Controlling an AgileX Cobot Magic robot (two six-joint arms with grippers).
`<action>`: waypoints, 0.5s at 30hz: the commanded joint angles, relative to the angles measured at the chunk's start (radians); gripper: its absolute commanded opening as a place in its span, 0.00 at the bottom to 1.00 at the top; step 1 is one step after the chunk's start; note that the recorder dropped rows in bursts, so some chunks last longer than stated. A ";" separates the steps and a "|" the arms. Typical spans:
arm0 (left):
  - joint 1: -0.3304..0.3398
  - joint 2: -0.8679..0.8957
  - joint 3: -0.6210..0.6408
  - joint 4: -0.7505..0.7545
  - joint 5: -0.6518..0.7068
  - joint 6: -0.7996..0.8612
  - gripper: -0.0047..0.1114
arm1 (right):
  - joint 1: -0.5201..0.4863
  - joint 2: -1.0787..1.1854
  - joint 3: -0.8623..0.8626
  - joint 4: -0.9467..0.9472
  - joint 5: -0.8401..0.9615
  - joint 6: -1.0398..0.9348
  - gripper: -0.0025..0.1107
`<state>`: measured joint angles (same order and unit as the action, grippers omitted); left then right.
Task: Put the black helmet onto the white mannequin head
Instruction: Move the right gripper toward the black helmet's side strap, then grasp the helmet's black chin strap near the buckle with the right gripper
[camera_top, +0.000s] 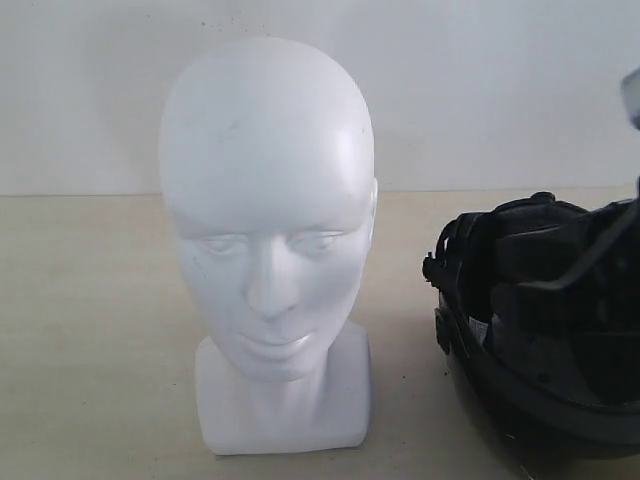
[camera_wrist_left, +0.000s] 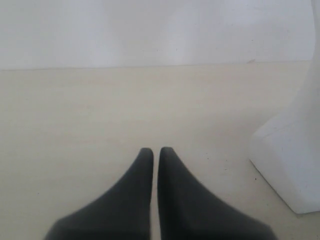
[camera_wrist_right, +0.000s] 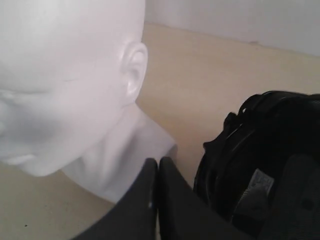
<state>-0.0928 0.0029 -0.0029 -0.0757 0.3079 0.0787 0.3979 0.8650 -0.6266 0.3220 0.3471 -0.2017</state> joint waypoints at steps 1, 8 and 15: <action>0.003 -0.003 0.003 -0.011 -0.002 0.003 0.08 | 0.032 0.093 -0.058 -0.052 0.011 0.106 0.02; 0.003 -0.003 0.003 -0.011 -0.002 0.003 0.08 | 0.030 0.244 -0.254 -0.329 0.326 0.454 0.02; 0.003 -0.003 0.003 -0.011 -0.002 0.003 0.08 | 0.030 0.394 -0.406 -0.374 0.518 0.461 0.02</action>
<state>-0.0928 0.0029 -0.0029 -0.0757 0.3079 0.0787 0.4268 1.2156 -0.9962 -0.0323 0.8255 0.2476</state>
